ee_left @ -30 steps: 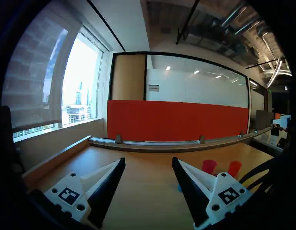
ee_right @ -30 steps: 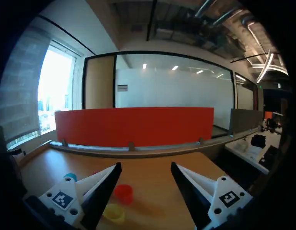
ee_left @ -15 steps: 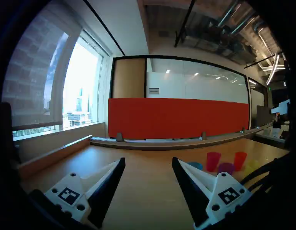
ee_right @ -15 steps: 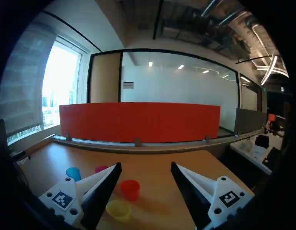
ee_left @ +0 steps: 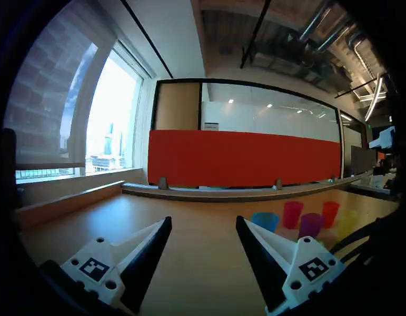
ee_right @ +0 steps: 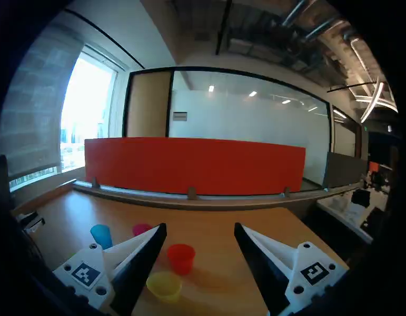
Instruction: Pour water
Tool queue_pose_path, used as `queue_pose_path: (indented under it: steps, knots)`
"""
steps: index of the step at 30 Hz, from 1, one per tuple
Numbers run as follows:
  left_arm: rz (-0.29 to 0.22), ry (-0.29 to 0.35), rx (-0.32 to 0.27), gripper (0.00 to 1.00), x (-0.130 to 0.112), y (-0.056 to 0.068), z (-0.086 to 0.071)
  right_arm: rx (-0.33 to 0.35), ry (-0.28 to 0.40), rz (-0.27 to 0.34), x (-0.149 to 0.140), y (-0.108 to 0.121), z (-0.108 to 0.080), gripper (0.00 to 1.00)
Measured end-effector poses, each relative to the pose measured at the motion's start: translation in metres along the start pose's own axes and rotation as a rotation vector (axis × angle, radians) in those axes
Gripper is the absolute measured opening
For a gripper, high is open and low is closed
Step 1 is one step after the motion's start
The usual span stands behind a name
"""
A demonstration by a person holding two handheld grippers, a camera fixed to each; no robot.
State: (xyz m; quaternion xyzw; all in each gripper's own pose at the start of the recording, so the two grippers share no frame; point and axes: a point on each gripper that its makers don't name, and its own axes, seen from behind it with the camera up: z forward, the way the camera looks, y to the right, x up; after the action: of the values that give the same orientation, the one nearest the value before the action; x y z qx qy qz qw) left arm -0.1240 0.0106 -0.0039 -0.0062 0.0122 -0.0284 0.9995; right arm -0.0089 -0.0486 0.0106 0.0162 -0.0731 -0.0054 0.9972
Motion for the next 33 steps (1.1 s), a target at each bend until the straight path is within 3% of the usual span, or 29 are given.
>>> queue_pose_path:
  steps: [9,15,21,33]
  knots:
    - [0.014,-0.017,0.004,0.9,-0.014,-0.004,-0.001,0.003,-0.006,-0.021,-0.001,-0.004,0.002,0.99]
    - [0.041,-0.025,-0.005,0.9,-0.019,0.003,0.003,0.004,-0.005,-0.019,-0.001,-0.006,0.003,1.0]
    - [0.037,-0.027,0.014,0.9,-0.02,-0.003,0.003,0.002,-0.006,-0.02,-0.002,-0.006,0.003,1.0]
    - [0.042,-0.028,0.01,0.9,-0.024,-0.001,0.004,0.003,0.004,-0.015,0.004,-0.005,0.002,1.0]
